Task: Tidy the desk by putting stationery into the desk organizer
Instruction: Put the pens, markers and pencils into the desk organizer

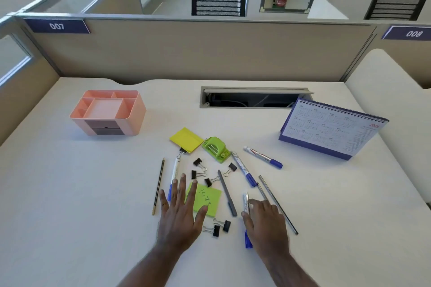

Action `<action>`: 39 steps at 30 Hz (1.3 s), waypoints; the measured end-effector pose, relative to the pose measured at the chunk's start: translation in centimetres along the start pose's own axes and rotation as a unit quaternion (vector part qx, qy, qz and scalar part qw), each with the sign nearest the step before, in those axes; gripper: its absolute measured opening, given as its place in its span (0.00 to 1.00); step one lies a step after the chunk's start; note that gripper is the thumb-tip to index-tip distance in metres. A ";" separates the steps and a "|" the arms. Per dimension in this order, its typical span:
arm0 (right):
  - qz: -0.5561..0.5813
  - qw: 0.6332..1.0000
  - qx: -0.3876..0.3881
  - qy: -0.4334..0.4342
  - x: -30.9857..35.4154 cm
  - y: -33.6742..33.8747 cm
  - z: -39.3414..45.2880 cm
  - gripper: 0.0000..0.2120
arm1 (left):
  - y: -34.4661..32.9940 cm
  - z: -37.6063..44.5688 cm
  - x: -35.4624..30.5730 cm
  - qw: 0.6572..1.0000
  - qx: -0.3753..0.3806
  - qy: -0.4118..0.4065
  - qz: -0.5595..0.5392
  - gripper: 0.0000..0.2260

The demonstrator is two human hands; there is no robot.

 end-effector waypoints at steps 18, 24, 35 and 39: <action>0.454 0.849 0.165 -0.213 3.6 1.2 2.4 0.25 | 3.9 -2.2 0.3 0.968 -0.047 -0.012 -0.247 0.27; 0.672 0.618 0.311 -0.263 11.4 -0.1 0.7 0.16 | 6.2 -3.3 1.3 0.913 -0.087 -0.013 -0.397 0.32; 0.588 0.672 0.378 -0.245 17.1 -2.6 -0.8 0.09 | 13.4 -3.0 10.4 0.849 -0.260 0.099 -0.450 0.11; 0.506 0.789 0.308 -0.162 16.1 -1.3 1.0 0.07 | 17.1 -2.1 17.6 0.855 -0.317 0.129 -0.389 0.13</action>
Point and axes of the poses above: each hand's wrist, its own z-axis towards the middle knuckle, its own y-axis out of the back of the hand, x = y × z, the point moved 9 cm from there along z, towards the middle knuckle, and after that the axes turned 13 degrees about -y, right-handed, at the moved point
